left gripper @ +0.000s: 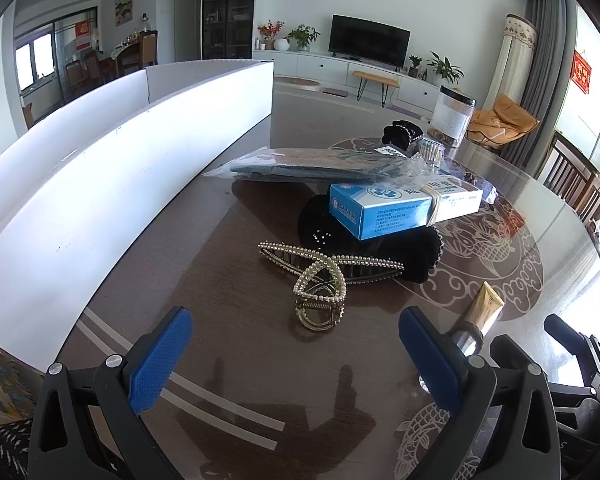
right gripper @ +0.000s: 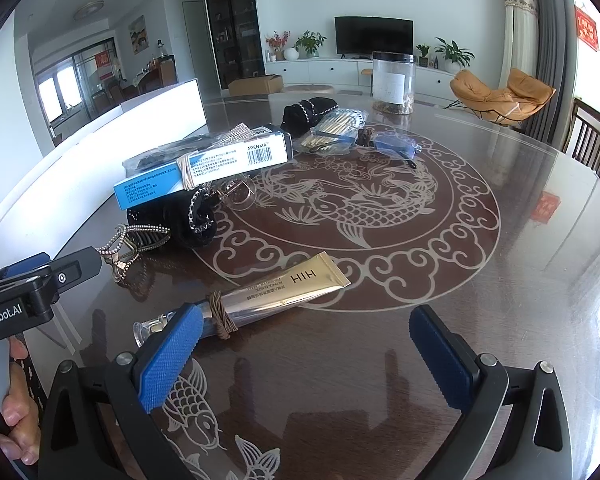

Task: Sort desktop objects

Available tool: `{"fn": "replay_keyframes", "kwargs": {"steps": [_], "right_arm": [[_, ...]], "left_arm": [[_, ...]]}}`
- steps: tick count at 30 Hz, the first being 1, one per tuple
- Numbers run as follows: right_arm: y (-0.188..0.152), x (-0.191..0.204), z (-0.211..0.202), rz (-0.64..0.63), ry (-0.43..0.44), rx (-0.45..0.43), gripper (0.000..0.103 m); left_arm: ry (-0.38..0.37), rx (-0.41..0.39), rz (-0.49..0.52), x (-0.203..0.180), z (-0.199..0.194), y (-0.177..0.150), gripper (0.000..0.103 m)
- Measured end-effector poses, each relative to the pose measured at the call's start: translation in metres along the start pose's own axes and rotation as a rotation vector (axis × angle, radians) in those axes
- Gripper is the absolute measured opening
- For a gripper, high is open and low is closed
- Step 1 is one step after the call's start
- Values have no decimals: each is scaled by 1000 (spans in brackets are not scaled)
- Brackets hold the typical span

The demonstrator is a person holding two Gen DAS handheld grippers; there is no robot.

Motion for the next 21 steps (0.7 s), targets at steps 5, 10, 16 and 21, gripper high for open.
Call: {"fn": "replay_keyframes", "kwargs": {"steps": [5, 10, 16, 21], "right_arm": [[0, 0, 0, -1, 0, 1, 103], [0, 0, 0, -1, 0, 2, 103], [0, 0, 1, -2, -1, 4, 103], [-1, -1, 1, -4, -3, 5, 103]], "left_arm": [[1, -4, 3, -1, -1, 0, 103], [0, -4, 1, 0, -2, 1, 103], [-2, -7, 0, 0, -3, 1, 103], [-5, -9, -3, 1, -4, 2, 103]]}}
Point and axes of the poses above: each gripper's, at about its wrist camera, not at the fingertips, and z roughly the way its jaws point, x to its left, y to its top, the point moved 3 cm from there along z, roughly the way its jaws point, and after that the axes turned 14 degrees about y, right-handed, at the moved point
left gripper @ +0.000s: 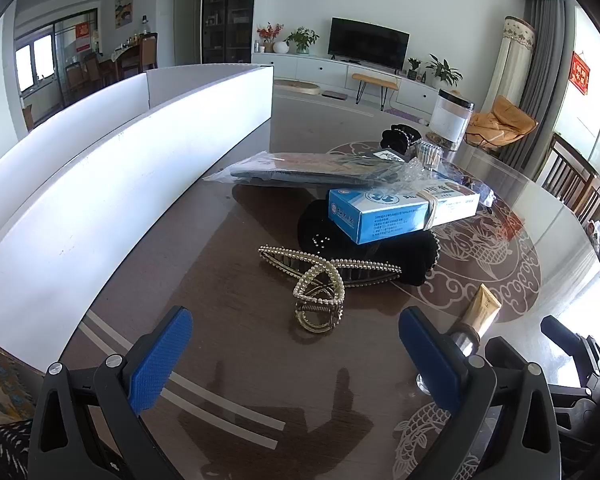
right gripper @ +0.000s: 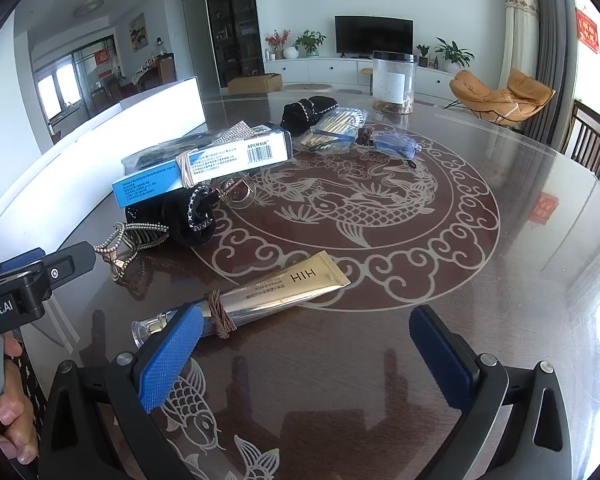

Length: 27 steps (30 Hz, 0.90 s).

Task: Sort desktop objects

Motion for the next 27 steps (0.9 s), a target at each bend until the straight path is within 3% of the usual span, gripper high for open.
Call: {"fn": "replay_keyframes", "kwargs": {"steps": [27], "right_arm": [[-2, 3, 9, -23, -34, 47, 103]], "left_arm": [[-23, -4, -13, 1, -4, -1, 103]]}}
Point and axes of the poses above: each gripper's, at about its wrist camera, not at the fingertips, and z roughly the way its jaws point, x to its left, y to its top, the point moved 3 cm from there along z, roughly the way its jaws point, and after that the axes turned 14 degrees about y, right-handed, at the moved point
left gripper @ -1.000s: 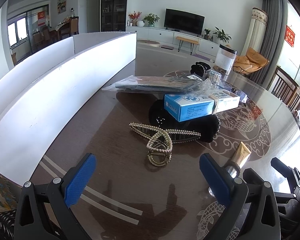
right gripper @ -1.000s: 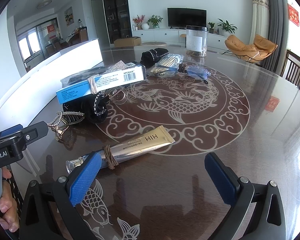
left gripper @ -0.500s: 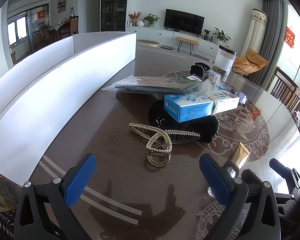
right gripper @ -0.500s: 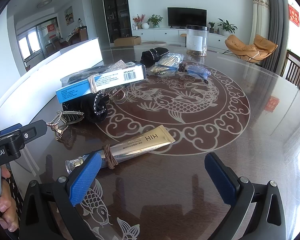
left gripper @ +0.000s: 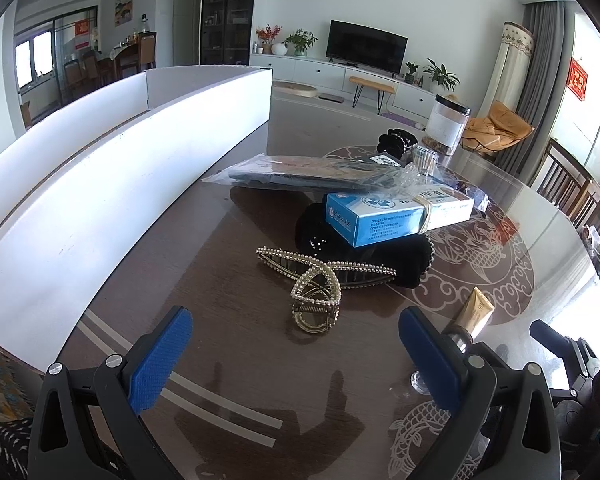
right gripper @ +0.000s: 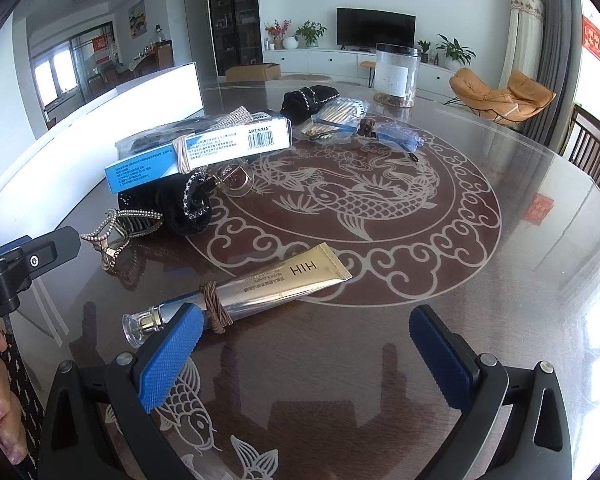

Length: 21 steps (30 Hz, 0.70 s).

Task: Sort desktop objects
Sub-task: 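Move the right tool toward the gold HIH tube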

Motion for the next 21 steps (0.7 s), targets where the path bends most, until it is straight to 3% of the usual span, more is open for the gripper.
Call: {"fn": "replay_keyframes", "kwargs": {"steps": [21], "right_arm": [[-1, 3, 22, -29, -81, 106, 103]], "left_arm": [[-47, 33, -20, 5, 3, 3, 103]]}}
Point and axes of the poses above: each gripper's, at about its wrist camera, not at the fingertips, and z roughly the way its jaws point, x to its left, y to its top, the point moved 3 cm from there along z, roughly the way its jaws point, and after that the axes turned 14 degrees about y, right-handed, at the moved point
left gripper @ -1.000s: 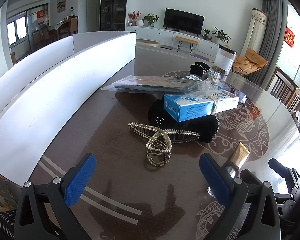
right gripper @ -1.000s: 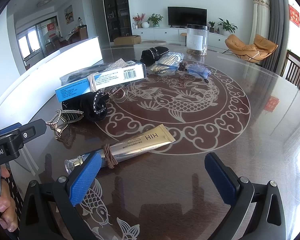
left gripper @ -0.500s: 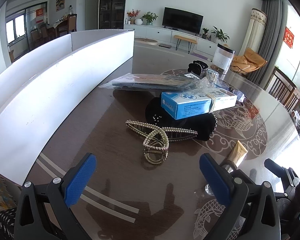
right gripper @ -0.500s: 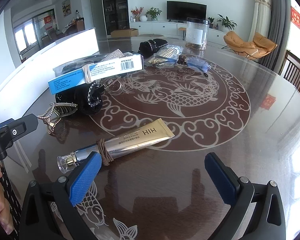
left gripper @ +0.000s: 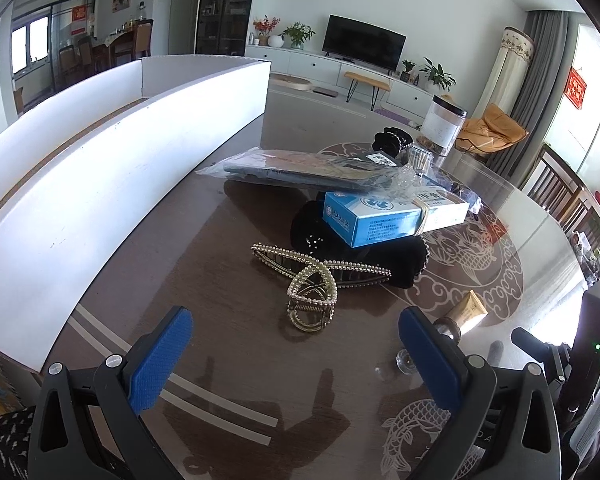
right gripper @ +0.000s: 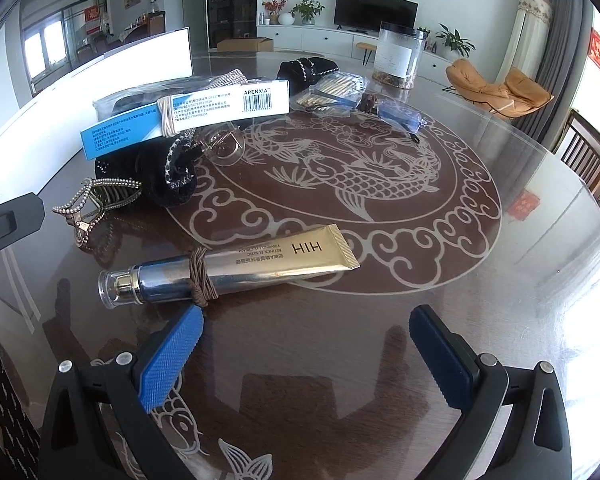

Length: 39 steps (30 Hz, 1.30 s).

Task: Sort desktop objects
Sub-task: 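Move the right tool toward the gold HIH tube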

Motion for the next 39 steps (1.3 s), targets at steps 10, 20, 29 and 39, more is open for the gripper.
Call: {"fn": "replay_keyframes", "kwargs": {"steps": [10, 20, 29, 39], "right_arm": [[0, 1, -1, -5, -12, 0, 103], [0, -3, 1, 18, 18, 5, 103], [0, -4, 1, 26, 29, 7, 103], [-2, -7, 1, 41, 50, 10, 103]], "left_arm": [[-21, 9, -24, 12, -5, 3, 103], [-38, 16, 43, -8, -6, -1, 103], [-16, -6, 43, -12, -8, -5, 103], [6, -36, -58, 11, -14, -5, 103]]}}
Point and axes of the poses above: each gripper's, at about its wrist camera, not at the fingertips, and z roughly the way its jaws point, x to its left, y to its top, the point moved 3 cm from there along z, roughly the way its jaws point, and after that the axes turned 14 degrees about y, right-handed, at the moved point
